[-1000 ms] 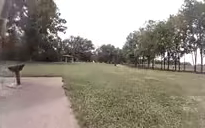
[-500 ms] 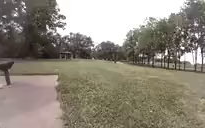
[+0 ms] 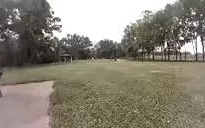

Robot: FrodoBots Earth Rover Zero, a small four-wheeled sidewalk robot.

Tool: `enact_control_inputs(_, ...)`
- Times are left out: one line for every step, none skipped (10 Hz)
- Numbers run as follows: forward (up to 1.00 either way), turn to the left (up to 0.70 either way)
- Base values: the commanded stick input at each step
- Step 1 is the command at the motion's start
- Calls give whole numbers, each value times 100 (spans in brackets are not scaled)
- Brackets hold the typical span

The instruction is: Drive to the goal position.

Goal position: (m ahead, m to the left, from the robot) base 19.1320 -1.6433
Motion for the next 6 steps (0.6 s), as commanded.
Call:
enact_control_inputs(70,0)
enact_control_inputs(70,0)
enact_control_inputs(70,0)
enact_control_inputs(70,0)
enact_control_inputs(70,0)
enact_control_inputs(70,0)
